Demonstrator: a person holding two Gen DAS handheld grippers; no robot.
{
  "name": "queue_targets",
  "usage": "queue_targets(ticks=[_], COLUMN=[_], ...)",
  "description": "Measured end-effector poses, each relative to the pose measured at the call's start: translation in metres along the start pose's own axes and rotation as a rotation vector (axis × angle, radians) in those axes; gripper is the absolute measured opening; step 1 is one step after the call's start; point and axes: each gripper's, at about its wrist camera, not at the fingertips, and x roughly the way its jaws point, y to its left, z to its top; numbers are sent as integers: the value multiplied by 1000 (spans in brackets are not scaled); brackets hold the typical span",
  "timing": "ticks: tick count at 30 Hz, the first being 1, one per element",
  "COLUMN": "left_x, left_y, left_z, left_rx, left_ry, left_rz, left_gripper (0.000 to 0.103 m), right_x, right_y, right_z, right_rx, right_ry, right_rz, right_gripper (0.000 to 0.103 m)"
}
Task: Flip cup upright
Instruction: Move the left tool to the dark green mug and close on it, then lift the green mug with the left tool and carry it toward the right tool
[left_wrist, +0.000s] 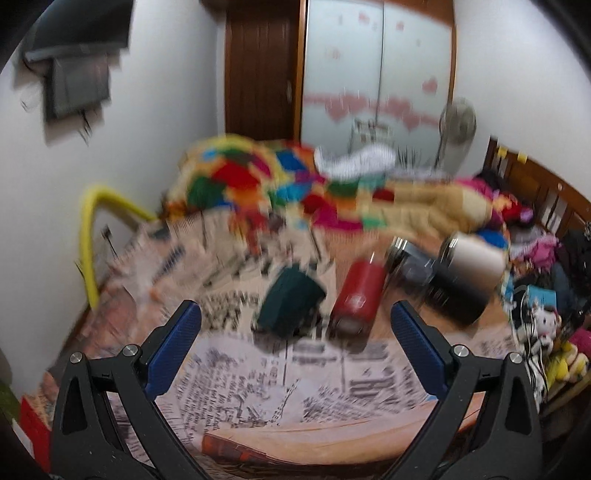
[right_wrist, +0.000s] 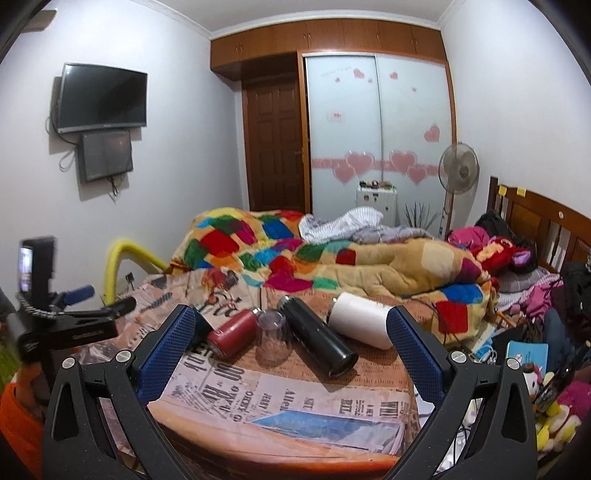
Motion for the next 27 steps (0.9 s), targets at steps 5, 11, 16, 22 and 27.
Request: queue_targets(ticks=[5, 11, 16, 22, 27], left_x=[83, 148, 177, 187, 189], left_y=[18, 25, 26, 23, 20], left_z=[-11, -18, -17, -14, -14], left_rx=[23, 68, 83, 95, 97], left_ry=[167, 275, 308, 284, 253], left_rz=[-40, -95, -162, -202, -184], left_gripper=[100, 85, 79, 72, 68], right_x=[26, 51, 69, 81, 85], right_y=[-4, -8, -8, -8, -6], right_z=[-7, -16, -21, -24, -24], right_rx=[5, 5, -1, -7, -12], right_ry=[64, 131, 174, 201, 209], right_rz=[-18, -36, -52, -62, -66], right_gripper=[103, 103, 103, 103, 103])
